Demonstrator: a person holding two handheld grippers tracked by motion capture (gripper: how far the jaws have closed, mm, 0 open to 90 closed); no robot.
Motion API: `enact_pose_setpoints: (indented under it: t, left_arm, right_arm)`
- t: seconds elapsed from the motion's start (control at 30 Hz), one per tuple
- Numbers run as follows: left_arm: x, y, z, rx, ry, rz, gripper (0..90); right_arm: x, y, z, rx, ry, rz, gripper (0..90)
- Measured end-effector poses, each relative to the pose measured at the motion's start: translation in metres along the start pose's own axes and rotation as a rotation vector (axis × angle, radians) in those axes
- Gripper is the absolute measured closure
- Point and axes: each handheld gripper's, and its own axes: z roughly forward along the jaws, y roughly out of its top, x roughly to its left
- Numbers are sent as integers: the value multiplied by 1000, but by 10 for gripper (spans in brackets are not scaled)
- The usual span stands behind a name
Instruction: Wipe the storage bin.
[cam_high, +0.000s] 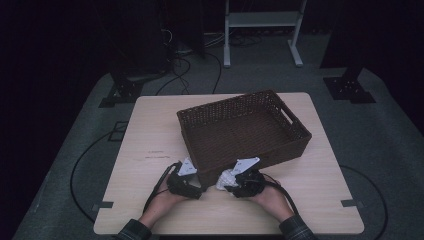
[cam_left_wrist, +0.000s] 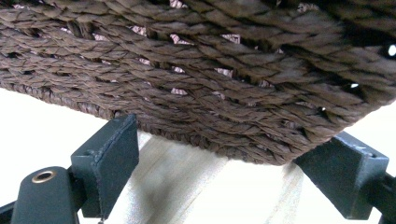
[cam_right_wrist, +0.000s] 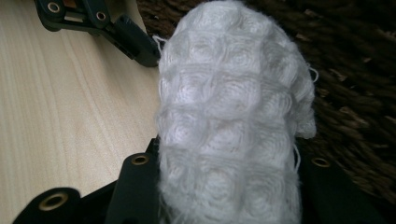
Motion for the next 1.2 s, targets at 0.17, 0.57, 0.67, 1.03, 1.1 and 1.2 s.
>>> enact_pose_setpoints:
  t: [0.17,0.57,0.67,1.03,1.1,1.2]
  left_arm:
    - [0,0,0,0,0,0,140]
    - [0,0,0,-1,0,-1,140]
    - [0,0,0,-1,0,0,140]
    - [0,0,0,1,0,1,140]
    - [0,0,0,2,0,1,140]
    - [0,0,0,2,0,2,141]
  right_arm:
    - [2,-2,6,15,8,-1,566]
    - [4,6,-12,-32,14,-6,566]
    - [6,10,-19,-53,14,-9,566]
    - [14,26,-35,-106,17,-36,567]
    - [14,26,-33,-101,17,-41,566]
    - [14,26,-30,-97,21,-41,566]
